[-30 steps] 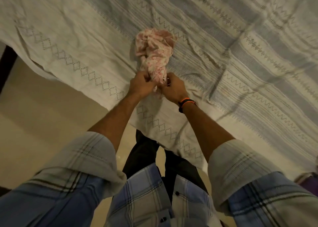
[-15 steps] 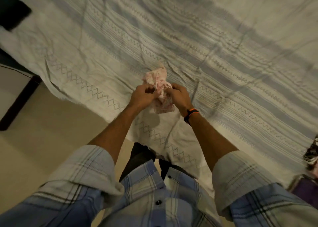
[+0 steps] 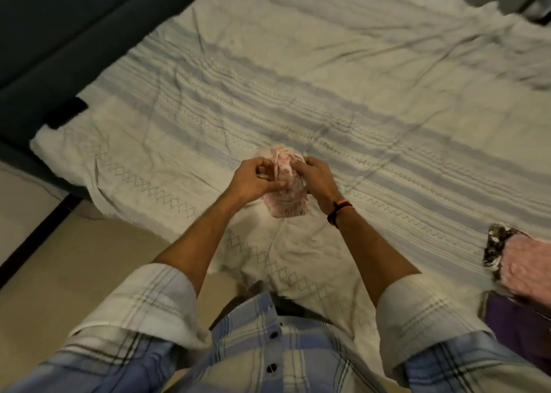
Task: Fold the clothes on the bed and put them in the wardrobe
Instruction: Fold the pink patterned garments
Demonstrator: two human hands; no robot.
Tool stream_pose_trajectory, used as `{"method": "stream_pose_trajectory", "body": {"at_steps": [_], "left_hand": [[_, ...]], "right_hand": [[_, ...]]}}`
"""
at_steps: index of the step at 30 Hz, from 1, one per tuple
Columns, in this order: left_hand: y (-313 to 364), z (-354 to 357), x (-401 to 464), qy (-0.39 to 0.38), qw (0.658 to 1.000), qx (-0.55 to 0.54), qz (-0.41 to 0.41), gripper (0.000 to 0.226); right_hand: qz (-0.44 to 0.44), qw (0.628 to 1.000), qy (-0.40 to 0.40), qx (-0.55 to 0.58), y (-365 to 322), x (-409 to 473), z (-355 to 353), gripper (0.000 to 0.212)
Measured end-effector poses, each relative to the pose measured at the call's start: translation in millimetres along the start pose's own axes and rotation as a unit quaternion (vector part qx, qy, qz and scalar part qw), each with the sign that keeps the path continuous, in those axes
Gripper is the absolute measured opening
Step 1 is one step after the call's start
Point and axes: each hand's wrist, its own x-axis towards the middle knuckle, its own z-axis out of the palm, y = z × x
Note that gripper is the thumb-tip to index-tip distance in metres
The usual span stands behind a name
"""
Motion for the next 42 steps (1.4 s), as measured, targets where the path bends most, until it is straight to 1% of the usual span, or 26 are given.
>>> {"method": "stream_pose_trajectory", "body": {"at_steps": [2, 5, 8, 11, 13, 15, 17, 18, 22, 23, 24, 26, 28, 30, 32, 35, 36, 39, 40, 42], "left_hand": [[7.5, 5.6, -8.7, -0.007, 1.000, 0.001, 0.019, 0.039], [24.7, 21.7, -36.1, -0.021, 0.997, -0.006, 0.075, 0.035], [36.9, 36.3, -64.0, -0.049, 0.992, -0.019, 0.115, 0.054], [47.0, 53.7, -90.8, -0.077, 0.986, -0.019, 0.150, 0.066], [52.0, 67.2, -108.4, -0.086, 0.982, -0.008, 0.167, 0.071], [59.0, 80.0, -123.4, -0.100, 0.974, 0.019, 0.203, 0.078], [62.7, 91.1, -130.8, -0.115, 0.966, 0.046, 0.228, 0.083], [64.5, 96.5, -135.1, -0.128, 0.962, 0.056, 0.236, 0.089], [78.5, 125.1, -140.7, -0.163, 0.934, 0.150, 0.280, 0.129], [81.7, 130.8, -139.8, -0.167, 0.927, 0.168, 0.292, 0.134], [87.7, 139.4, -140.0, -0.172, 0.919, 0.176, 0.309, 0.133], [98.9, 153.1, -140.2, -0.161, 0.912, 0.162, 0.340, 0.117], [113.1, 169.6, -138.4, -0.135, 0.924, 0.127, 0.334, 0.098], [128.4, 186.2, -132.6, -0.116, 0.935, 0.099, 0.321, 0.080], [142.8, 202.7, -123.2, -0.102, 0.938, 0.088, 0.319, 0.065], [165.9, 226.6, -109.2, -0.064, 0.945, 0.083, 0.309, 0.045], [172.6, 232.4, -104.6, -0.054, 0.947, 0.083, 0.306, 0.040], [192.3, 251.9, -86.8, -0.023, 0.959, 0.068, 0.276, 0.031], [197.5, 255.5, -80.5, -0.012, 0.961, 0.067, 0.269, 0.029], [206.8, 261.1, -69.6, 0.010, 0.965, 0.058, 0.257, 0.027]], "right_hand": [[-0.013, 1.000, 0.014, 0.002, -0.5, -13.2, -9.4, 0.044], [-0.035, 0.998, 0.045, 0.007, -1.6, -45.3, -29.9, 0.048], [-0.050, 0.995, 0.087, 0.018, -2.0, -76.6, -49.3, 0.056], [-0.052, 0.991, 0.119, 0.034, -5.5, -111.7, -68.8, 0.046], [-0.048, 0.988, 0.139, 0.054, -3.8, -132.5, -82.1, 0.050], [-0.046, 0.984, 0.151, 0.088, -4.2, -149.2, -95.6, 0.054], [-0.043, 0.979, 0.158, 0.117, -5.5, -162.0, -107.8, 0.043], [-0.039, 0.976, 0.166, 0.134, -5.5, -167.2, -113.9, 0.042], [-0.035, 0.958, 0.185, 0.215, -8.0, -183.8, -145.6, 0.032], [-0.035, 0.954, 0.185, 0.232, -8.5, -183.8, -151.1, 0.032], [-0.036, 0.950, 0.185, 0.249, -9.2, -185.2, -158.7, 0.033], [-0.039, 0.941, 0.185, 0.280, -10.8, -183.4, -170.5, 0.032], [-0.047, 0.931, 0.185, 0.312, -11.5, -179.1, -189.4, 0.027], [-0.053, 0.931, 0.191, 0.308, -13.0, -172.7, -211.0, 0.024], [-0.057, 0.940, 0.199, 0.270, -14.9, -165.8, -233.6, 0.024], [-0.073, 0.958, 0.191, 0.199, -15.7, -147.9, -270.3, 0.033], [-0.080, 0.963, 0.187, 0.180, -16.4, -142.1, -279.8, 0.032], [-0.119, 0.971, 0.161, 0.127, -22.5, -130.4, -303.8, 0.017], [-0.135, 0.974, 0.145, 0.114, -25.0, -128.7, -307.8, 0.019], [-0.164, 0.976, 0.110, 0.087, -29.7, -128.1, -316.8, 0.029]]}}
